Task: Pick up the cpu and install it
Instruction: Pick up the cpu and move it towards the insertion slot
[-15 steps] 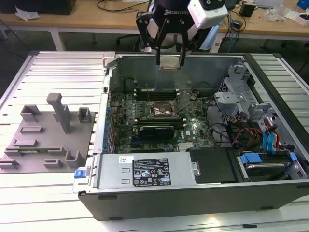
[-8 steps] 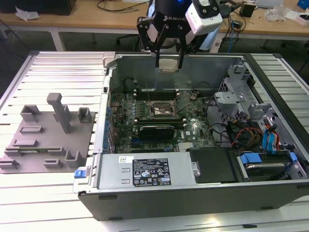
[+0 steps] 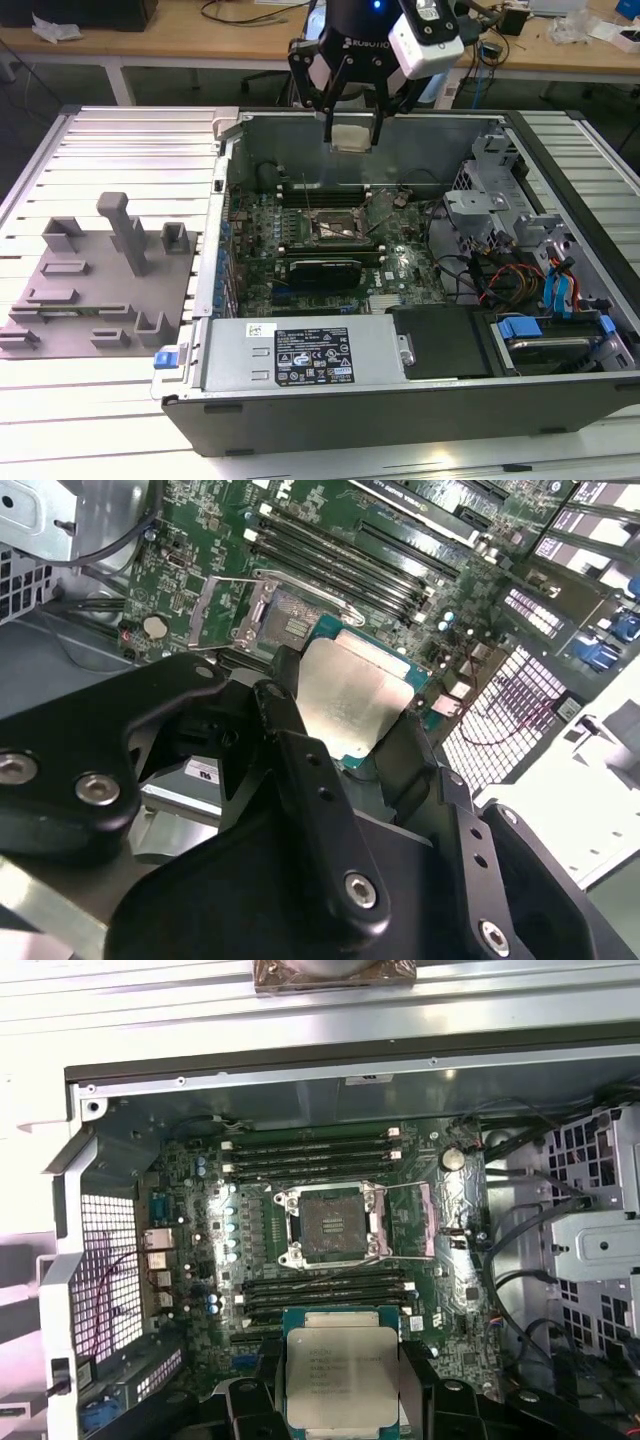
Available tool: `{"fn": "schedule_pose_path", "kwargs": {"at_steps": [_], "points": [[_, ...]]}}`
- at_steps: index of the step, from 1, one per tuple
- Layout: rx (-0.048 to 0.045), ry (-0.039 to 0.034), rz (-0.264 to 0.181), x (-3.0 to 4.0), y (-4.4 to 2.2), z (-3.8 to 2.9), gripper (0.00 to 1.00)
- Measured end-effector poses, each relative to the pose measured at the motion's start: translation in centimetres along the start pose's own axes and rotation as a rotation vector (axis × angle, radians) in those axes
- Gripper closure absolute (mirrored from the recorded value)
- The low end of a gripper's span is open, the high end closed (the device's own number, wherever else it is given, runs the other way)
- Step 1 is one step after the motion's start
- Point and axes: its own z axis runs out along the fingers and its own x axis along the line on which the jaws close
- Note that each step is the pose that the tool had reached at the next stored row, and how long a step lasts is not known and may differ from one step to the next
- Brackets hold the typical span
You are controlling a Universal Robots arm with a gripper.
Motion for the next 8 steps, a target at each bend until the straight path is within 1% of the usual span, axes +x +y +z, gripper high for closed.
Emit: {"fn": "schedule_pose_path", "kwargs": {"at_steps": [2,8], "points": [[0.0005,0.0038,0.001,-0.13,0.03,0.11,0.46],[0.0027,0.0114,0.005,-0.36,0.18,0.49,0.46]]}}
